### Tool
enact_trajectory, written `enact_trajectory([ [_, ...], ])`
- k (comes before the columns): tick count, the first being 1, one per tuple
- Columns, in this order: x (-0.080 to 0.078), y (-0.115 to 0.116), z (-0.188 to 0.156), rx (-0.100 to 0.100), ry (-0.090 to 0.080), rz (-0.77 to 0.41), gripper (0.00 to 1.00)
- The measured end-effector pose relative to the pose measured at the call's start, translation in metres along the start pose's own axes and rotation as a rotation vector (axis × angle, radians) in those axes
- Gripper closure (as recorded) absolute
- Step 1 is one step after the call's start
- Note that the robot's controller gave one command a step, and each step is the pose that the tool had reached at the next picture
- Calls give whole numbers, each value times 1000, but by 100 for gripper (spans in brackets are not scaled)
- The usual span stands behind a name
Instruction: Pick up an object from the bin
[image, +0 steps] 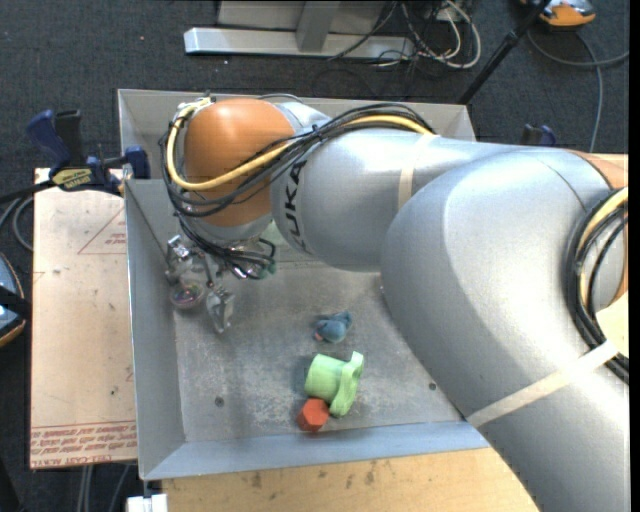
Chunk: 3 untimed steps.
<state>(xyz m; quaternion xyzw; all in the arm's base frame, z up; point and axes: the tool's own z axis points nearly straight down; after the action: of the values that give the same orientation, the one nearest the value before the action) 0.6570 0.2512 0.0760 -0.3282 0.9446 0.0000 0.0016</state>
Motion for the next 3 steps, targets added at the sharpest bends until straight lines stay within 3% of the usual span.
enact_trajectory([
  [1, -2, 1, -2, -2, -5, 1, 100],
  [2, -5, 0, -77, 1, -10, 1, 100],
  [3, -7, 0, -109, 0, -6, 3, 100],
])
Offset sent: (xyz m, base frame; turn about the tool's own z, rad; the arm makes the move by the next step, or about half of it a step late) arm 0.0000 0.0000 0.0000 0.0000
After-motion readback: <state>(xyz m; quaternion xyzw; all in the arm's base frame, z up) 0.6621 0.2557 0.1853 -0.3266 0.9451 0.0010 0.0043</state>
